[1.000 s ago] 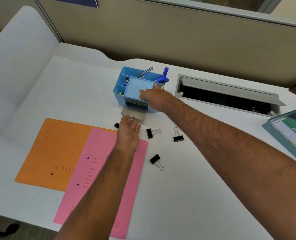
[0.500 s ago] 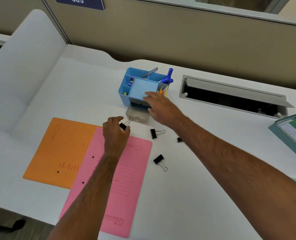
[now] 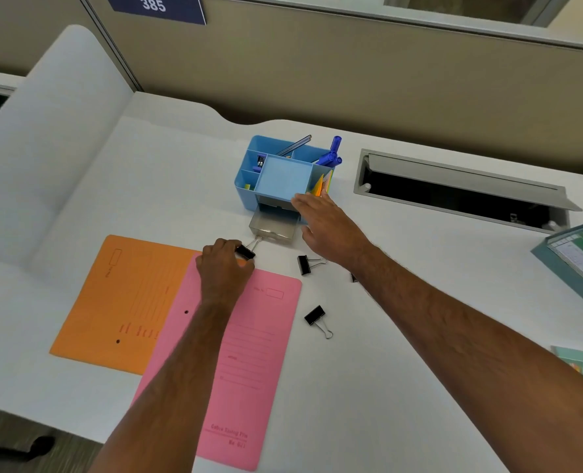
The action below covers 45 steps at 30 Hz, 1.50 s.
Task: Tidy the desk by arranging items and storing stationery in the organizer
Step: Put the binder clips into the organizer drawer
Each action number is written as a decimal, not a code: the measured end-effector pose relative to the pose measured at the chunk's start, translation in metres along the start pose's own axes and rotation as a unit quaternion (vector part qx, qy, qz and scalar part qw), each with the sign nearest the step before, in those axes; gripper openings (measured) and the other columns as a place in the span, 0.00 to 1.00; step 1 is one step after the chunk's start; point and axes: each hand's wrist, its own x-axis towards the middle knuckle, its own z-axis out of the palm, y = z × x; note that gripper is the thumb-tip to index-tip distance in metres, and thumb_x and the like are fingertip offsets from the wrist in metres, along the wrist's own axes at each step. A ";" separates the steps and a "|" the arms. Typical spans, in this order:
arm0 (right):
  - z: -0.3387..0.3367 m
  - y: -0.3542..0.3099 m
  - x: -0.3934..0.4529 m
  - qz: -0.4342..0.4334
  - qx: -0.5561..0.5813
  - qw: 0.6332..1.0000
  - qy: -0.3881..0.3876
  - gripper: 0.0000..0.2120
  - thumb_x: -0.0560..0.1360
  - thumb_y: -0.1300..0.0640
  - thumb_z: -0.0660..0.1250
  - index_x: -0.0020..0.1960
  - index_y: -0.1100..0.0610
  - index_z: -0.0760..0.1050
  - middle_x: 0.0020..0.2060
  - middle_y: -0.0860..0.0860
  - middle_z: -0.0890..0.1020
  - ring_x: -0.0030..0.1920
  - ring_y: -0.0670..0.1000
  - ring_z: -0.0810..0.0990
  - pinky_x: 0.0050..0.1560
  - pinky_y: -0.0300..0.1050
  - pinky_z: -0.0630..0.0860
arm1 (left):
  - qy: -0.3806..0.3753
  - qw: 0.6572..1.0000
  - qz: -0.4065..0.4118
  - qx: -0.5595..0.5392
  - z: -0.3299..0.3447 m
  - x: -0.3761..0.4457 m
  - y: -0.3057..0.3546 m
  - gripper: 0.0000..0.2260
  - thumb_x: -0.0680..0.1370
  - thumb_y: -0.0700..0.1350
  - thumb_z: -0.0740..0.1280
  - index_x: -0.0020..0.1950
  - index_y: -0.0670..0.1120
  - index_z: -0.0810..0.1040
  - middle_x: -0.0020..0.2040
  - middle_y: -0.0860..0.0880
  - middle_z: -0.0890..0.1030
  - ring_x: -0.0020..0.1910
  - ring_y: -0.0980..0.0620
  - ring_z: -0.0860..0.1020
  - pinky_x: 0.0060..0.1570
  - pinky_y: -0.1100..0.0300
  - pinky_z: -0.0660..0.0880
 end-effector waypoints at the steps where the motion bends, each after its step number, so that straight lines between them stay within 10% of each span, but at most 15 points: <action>1: -0.001 0.000 0.000 0.000 0.000 1.000 -0.002 0.27 0.81 0.59 0.64 0.78 0.60 0.62 0.77 0.56 0.67 0.78 0.55 0.63 0.80 0.51 0.50 | 0.005 1.000 0.003 -0.003 -0.001 -0.001 0.000 0.21 0.76 0.51 0.75 0.67 0.48 0.79 0.64 0.47 0.80 0.64 0.45 0.74 0.63 0.46 0.67; 16: 0.002 -0.002 -0.002 -0.019 0.051 0.997 0.054 0.25 0.79 0.60 0.66 0.75 0.59 0.68 0.74 0.55 0.72 0.77 0.55 0.65 0.78 0.49 0.52 | 0.067 0.981 0.154 -0.096 -0.029 -0.002 0.005 0.16 0.71 0.46 0.75 0.58 0.51 0.81 0.56 0.53 0.76 0.57 0.50 0.74 0.57 0.50 0.65; 22: 0.004 -0.004 -0.021 -0.020 0.072 0.991 0.109 0.19 0.76 0.64 0.67 0.66 0.56 0.76 0.63 0.52 0.76 0.63 0.53 0.72 0.62 0.42 0.72 | 0.074 0.979 0.123 -0.148 -0.026 0.012 0.024 0.15 0.76 0.44 0.74 0.62 0.50 0.80 0.61 0.52 0.78 0.60 0.48 0.75 0.60 0.50 0.66; 45: 0.063 0.011 -0.057 0.063 0.084 0.989 -0.102 0.25 0.77 0.51 0.71 0.72 0.54 0.71 0.62 0.51 0.73 0.63 0.52 0.70 0.58 0.51 0.77 | 0.050 0.991 0.033 -0.117 -0.012 0.026 0.053 0.24 0.76 0.48 0.77 0.69 0.49 0.73 0.66 0.48 0.75 0.65 0.47 0.73 0.63 0.47 0.66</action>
